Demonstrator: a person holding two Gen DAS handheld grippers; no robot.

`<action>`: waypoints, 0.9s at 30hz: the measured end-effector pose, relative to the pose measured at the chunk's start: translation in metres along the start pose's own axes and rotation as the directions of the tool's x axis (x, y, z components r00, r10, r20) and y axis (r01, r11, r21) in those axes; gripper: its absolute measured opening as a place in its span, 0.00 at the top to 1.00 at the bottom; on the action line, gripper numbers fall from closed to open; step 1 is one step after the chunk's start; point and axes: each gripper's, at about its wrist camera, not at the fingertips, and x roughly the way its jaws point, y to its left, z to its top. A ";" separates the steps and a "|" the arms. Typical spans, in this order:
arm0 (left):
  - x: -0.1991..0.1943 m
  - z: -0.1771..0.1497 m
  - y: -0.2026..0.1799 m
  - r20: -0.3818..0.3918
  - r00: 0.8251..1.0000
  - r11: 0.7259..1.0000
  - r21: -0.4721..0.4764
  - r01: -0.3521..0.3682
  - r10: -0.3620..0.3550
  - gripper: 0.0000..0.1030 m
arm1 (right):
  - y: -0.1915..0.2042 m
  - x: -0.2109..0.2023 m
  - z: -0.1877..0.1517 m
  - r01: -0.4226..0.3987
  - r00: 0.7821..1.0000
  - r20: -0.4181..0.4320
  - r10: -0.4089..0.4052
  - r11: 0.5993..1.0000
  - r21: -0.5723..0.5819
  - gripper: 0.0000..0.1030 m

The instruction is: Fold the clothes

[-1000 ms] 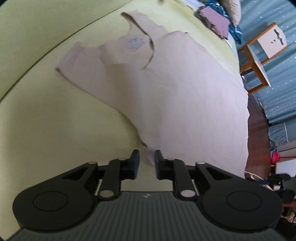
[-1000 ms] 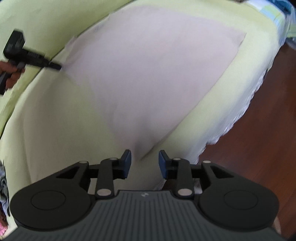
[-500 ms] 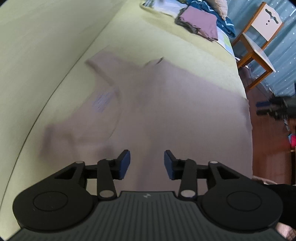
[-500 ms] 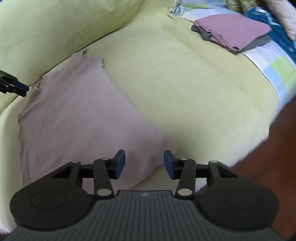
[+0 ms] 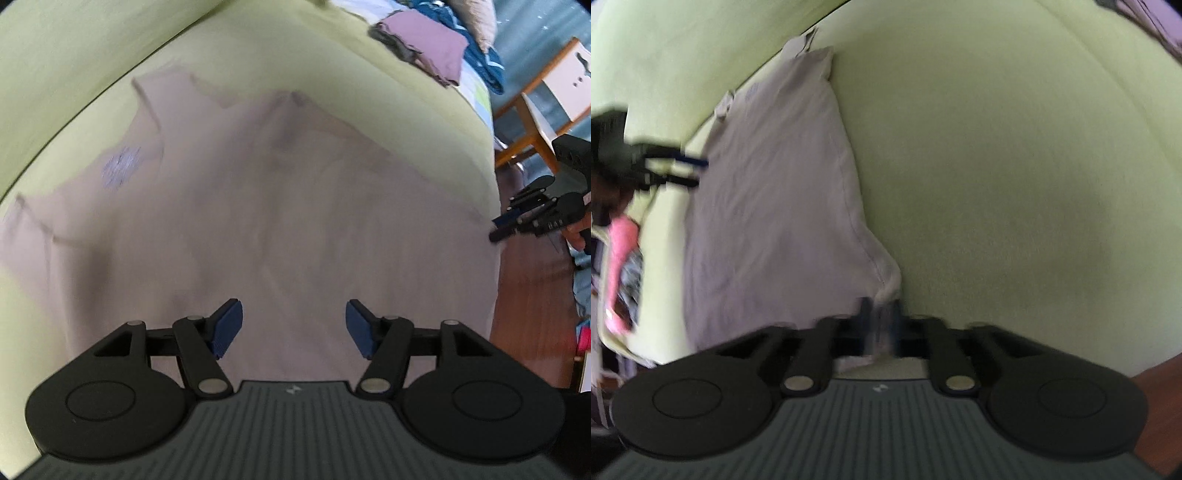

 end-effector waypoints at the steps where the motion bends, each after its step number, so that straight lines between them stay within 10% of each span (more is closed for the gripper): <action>1: 0.000 0.000 -0.001 -0.001 1.000 1.000 0.002 -0.002 0.002 0.38 | -0.002 -0.001 -0.001 -0.005 1.000 0.006 0.005 1.000 0.016 0.96; 12: -0.002 0.035 0.004 0.058 0.998 0.999 0.040 0.000 -0.003 0.38 | -0.004 -0.007 -0.034 0.042 0.999 0.003 -0.043 0.995 0.093 0.96; 14: -0.004 0.040 0.006 0.075 0.997 0.999 0.046 -0.019 0.015 0.38 | -0.003 -0.007 -0.034 0.054 0.998 0.032 -0.059 0.992 0.114 0.74; 27: -0.045 -0.087 0.030 0.149 0.984 0.959 -0.280 -0.049 0.093 0.37 | 0.035 -0.031 -0.021 0.138 0.972 0.180 -0.149 0.988 0.072 0.67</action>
